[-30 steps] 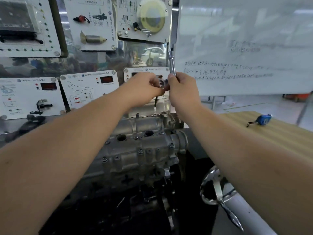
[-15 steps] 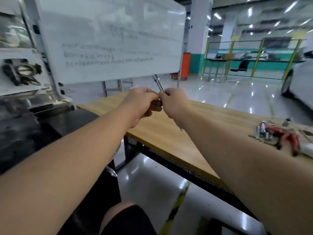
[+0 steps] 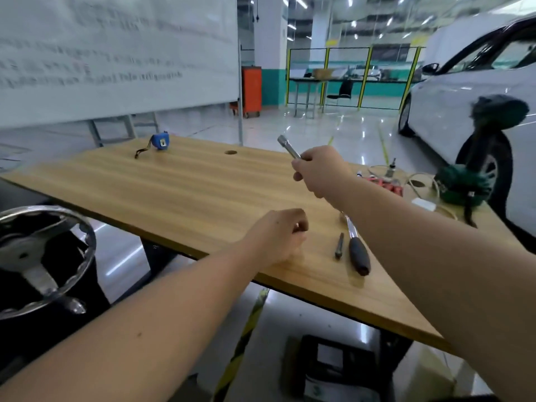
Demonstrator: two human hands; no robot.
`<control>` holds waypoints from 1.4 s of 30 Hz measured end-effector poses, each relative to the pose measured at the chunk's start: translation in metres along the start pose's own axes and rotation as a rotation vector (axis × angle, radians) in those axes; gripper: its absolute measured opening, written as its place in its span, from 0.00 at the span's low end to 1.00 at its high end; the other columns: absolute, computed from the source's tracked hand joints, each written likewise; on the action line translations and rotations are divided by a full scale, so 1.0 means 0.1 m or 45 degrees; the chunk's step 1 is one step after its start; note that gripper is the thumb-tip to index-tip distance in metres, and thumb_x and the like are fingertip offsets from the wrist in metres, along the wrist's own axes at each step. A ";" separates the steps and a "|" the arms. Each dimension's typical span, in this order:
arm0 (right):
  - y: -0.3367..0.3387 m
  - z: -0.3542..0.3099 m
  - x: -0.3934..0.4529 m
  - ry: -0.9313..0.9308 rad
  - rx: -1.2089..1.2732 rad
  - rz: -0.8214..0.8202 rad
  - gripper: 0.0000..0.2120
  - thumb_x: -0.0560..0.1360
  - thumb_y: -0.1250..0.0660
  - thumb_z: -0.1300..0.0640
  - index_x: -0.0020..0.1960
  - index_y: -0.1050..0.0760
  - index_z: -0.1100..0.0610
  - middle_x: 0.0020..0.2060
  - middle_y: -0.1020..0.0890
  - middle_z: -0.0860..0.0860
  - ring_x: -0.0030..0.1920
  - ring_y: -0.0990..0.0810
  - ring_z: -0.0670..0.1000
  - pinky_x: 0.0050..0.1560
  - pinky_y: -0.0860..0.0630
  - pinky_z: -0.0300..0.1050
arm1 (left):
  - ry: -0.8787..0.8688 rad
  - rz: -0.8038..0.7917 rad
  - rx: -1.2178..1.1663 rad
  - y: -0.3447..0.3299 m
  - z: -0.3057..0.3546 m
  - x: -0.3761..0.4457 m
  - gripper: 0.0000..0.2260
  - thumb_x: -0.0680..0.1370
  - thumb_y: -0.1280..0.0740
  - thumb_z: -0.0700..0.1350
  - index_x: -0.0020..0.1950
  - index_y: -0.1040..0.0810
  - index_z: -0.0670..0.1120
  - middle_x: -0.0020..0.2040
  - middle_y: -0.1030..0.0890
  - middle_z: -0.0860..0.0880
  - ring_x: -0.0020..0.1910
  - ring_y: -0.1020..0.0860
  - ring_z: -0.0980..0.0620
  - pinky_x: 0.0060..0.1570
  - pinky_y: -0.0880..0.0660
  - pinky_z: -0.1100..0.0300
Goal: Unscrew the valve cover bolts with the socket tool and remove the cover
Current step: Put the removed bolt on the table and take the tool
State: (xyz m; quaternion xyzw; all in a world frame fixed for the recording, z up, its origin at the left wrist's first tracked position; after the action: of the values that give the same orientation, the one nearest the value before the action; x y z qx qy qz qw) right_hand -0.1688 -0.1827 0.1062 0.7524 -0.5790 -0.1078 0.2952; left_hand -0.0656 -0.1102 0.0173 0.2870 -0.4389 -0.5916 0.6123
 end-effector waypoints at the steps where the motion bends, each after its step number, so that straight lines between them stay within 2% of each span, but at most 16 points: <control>1: 0.05 0.04 0.01 -0.004 -0.012 0.002 0.09 0.83 0.37 0.56 0.47 0.21 0.58 0.40 0.16 0.52 0.27 0.29 0.48 0.24 0.33 0.38 | -0.040 -0.022 0.034 -0.08 0.04 0.03 0.02 0.83 0.33 0.50 0.55 0.24 0.54 0.48 0.20 0.54 0.46 0.22 0.56 0.45 0.28 0.63; 4: 0.17 0.16 0.02 -0.012 -0.042 0.018 0.11 0.83 0.37 0.56 0.43 0.22 0.56 0.35 0.18 0.49 0.22 0.31 0.45 0.20 0.36 0.33 | -0.119 -0.038 0.055 -0.28 0.16 0.11 0.08 0.83 0.33 0.50 0.60 0.20 0.51 0.54 0.17 0.53 0.49 0.24 0.57 0.48 0.31 0.63; 6: 0.22 0.22 0.01 -0.036 -0.039 0.021 0.11 0.83 0.38 0.55 0.44 0.22 0.57 0.27 0.19 0.44 0.18 0.32 0.43 0.18 0.39 0.30 | -0.165 -0.062 0.083 -0.36 0.22 0.14 0.10 0.82 0.33 0.50 0.62 0.20 0.51 0.55 0.17 0.53 0.48 0.26 0.59 0.45 0.34 0.67; 8: 0.24 0.27 0.01 -0.065 -0.036 0.013 0.11 0.83 0.38 0.55 0.45 0.23 0.57 0.17 0.27 0.41 0.13 0.35 0.42 0.16 0.39 0.30 | -0.187 -0.115 0.088 -0.39 0.24 0.16 0.13 0.81 0.30 0.51 0.65 0.21 0.52 0.55 0.17 0.54 0.44 0.26 0.60 0.41 0.37 0.70; 10: 0.25 0.29 0.00 -0.073 -0.035 0.019 0.12 0.83 0.38 0.54 0.44 0.23 0.57 0.15 0.29 0.40 0.13 0.35 0.41 0.15 0.39 0.30 | -0.165 -0.161 0.056 -0.35 0.23 0.15 0.19 0.78 0.27 0.52 0.69 0.25 0.54 0.53 0.17 0.56 0.41 0.25 0.61 0.39 0.36 0.70; 12: 0.22 0.28 0.00 -0.067 -0.025 0.025 0.12 0.83 0.38 0.54 0.45 0.22 0.57 0.17 0.26 0.41 0.15 0.32 0.42 0.17 0.38 0.31 | -0.130 -0.196 0.047 -0.28 0.18 0.15 0.22 0.77 0.26 0.53 0.69 0.27 0.55 0.52 0.18 0.57 0.42 0.24 0.62 0.39 0.34 0.71; 14: 0.17 0.23 0.00 -0.050 0.026 0.023 0.10 0.83 0.37 0.55 0.49 0.20 0.59 0.28 0.18 0.45 0.22 0.29 0.46 0.23 0.33 0.36 | -0.083 -0.203 0.051 -0.21 0.12 0.13 0.20 0.78 0.26 0.52 0.68 0.27 0.54 0.51 0.18 0.57 0.43 0.23 0.62 0.40 0.33 0.70; 16: 0.09 0.17 0.00 -0.034 0.078 0.009 0.09 0.83 0.37 0.55 0.51 0.20 0.59 0.38 0.16 0.50 0.27 0.29 0.49 0.27 0.32 0.39 | -0.034 -0.188 0.062 -0.15 0.07 0.10 0.18 0.79 0.28 0.51 0.67 0.25 0.53 0.51 0.19 0.58 0.44 0.23 0.61 0.41 0.31 0.69; 22: -0.27 -0.15 -0.01 0.055 0.150 -0.061 0.09 0.82 0.36 0.56 0.45 0.21 0.56 0.36 0.17 0.49 0.27 0.29 0.48 0.24 0.34 0.38 | 0.142 -0.029 0.071 0.32 -0.13 -0.09 0.13 0.81 0.33 0.47 0.65 0.23 0.50 0.54 0.18 0.54 0.52 0.21 0.54 0.54 0.23 0.59; 27: -0.81 -0.79 -0.06 0.177 0.247 -0.132 0.11 0.82 0.36 0.56 0.42 0.21 0.56 0.35 0.18 0.49 0.27 0.28 0.46 0.29 0.34 0.40 | 0.343 0.165 0.173 1.08 -0.47 -0.47 0.13 0.81 0.35 0.49 0.66 0.23 0.50 0.50 0.23 0.57 0.51 0.24 0.54 0.49 0.28 0.59; 30: -1.26 -1.35 -0.19 0.275 0.316 -0.208 0.11 0.81 0.36 0.57 0.44 0.20 0.59 0.32 0.19 0.49 0.24 0.29 0.44 0.26 0.33 0.39 | 0.466 0.274 0.278 1.65 -0.73 -0.89 0.13 0.81 0.34 0.50 0.66 0.24 0.50 0.50 0.22 0.56 0.52 0.23 0.52 0.48 0.28 0.57; 32: -1.59 -1.76 -0.34 0.349 0.358 -0.284 0.12 0.81 0.37 0.58 0.43 0.21 0.62 0.25 0.22 0.47 0.20 0.31 0.42 0.23 0.35 0.37 | 0.535 0.358 0.324 2.04 -0.90 -1.26 0.13 0.81 0.33 0.48 0.65 0.23 0.49 0.53 0.19 0.53 0.53 0.20 0.50 0.51 0.24 0.54; 34: -1.91 -2.18 -0.55 0.427 0.373 -0.347 0.12 0.80 0.36 0.57 0.39 0.22 0.60 0.18 0.29 0.44 0.19 0.33 0.44 0.22 0.38 0.36 | 0.616 0.438 0.348 2.39 -1.06 -1.68 0.12 0.80 0.33 0.47 0.63 0.21 0.48 0.54 0.17 0.51 0.53 0.20 0.48 0.53 0.22 0.51; 37: -2.36 -2.78 -0.90 0.572 0.406 -0.473 0.12 0.79 0.36 0.57 0.40 0.22 0.60 0.22 0.29 0.47 0.26 0.33 0.49 0.26 0.39 0.40 | 0.739 0.535 0.419 2.84 -1.27 -2.35 0.03 0.78 0.30 0.47 0.49 0.23 0.51 0.42 0.20 0.53 0.44 0.23 0.48 0.41 0.27 0.56; 39: -2.63 -3.15 -1.16 0.679 0.403 -0.551 0.12 0.80 0.35 0.56 0.42 0.20 0.61 0.26 0.28 0.50 0.29 0.31 0.52 0.30 0.36 0.43 | 0.821 0.583 0.476 3.09 -1.36 -2.78 0.09 0.78 0.31 0.46 0.40 0.28 0.54 0.36 0.25 0.55 0.41 0.24 0.47 0.36 0.33 0.57; 42: -3.02 -3.61 -1.52 0.777 0.439 -0.640 0.15 0.80 0.34 0.56 0.35 0.25 0.56 0.27 0.27 0.50 0.31 0.27 0.53 0.33 0.31 0.44 | 0.901 0.627 0.531 3.42 -1.44 -3.39 0.12 0.77 0.31 0.42 0.36 0.29 0.54 0.36 0.23 0.52 0.39 0.23 0.47 0.34 0.32 0.56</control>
State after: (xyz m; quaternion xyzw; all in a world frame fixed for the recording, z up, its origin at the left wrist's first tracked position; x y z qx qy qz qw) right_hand 0.2107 0.1213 0.1971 0.9057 -0.2734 0.1494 0.2876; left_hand 0.2511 0.2424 0.1830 0.4752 -0.3678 -0.1941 0.7754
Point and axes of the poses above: each hand's wrist, its own x-axis towards the middle knuckle, its own y-axis out of the back of the hand, z = x × y, the point moved 2 cm from there along x, towards the middle knuckle
